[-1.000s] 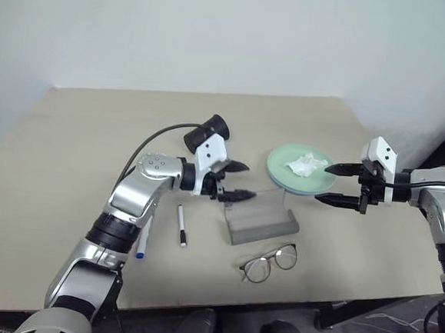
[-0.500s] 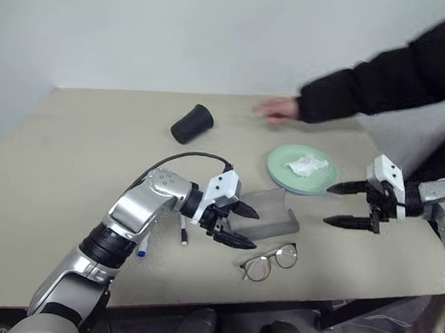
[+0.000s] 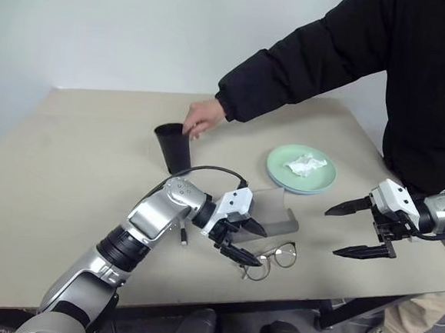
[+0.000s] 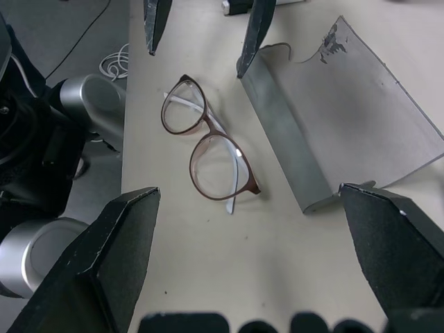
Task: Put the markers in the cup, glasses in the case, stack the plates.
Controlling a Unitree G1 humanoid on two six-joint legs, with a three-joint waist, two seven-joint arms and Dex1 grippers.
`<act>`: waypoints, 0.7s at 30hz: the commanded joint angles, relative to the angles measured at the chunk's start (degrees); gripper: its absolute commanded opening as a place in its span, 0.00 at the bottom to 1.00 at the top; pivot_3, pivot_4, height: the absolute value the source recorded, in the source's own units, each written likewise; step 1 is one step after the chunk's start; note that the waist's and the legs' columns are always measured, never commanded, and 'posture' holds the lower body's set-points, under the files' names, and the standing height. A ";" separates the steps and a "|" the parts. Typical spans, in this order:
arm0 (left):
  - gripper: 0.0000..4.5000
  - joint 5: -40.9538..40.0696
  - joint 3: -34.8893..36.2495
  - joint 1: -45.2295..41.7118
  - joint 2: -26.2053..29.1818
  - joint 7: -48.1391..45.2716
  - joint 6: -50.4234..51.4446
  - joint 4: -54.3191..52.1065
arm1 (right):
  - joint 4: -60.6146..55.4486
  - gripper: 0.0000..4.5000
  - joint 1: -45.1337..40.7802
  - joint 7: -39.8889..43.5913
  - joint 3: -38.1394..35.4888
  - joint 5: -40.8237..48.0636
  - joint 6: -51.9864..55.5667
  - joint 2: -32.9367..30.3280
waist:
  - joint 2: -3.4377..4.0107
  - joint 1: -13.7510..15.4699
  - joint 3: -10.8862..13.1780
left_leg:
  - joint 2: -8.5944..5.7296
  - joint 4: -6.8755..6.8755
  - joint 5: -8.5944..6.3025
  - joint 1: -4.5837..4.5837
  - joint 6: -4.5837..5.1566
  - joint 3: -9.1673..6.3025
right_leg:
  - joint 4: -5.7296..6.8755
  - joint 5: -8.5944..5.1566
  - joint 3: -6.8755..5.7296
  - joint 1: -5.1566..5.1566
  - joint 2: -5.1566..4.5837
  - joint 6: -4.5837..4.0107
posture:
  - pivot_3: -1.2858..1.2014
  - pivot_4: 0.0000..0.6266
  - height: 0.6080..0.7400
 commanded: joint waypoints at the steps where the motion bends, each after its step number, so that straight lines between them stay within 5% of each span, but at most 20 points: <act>1: 0.81 1.19 -0.84 -1.86 -1.12 -0.13 -0.39 0.72 | -1.22 0.99 -0.85 -0.58 -0.84 0.33 -0.20 -0.05 | 0.00 0.01 0.00 | 0.00 0.00 0.00 0.00 0.00 0.00 | 0.00 0.00 -0.01 0.00 0.00 0.00 | 0.52 0.00 0.97; 21: 0.81 6.21 -3.76 -4.11 -6.22 1.27 2.79 6.65 | -3.87 0.99 2.36 -4.37 0.27 -0.43 0.74 0.87 | -0.01 0.01 0.01 | -0.01 0.03 -0.01 0.00 0.01 -0.02 | 0.00 0.00 -0.05 0.02 0.00 0.00 | 0.52 0.00 0.97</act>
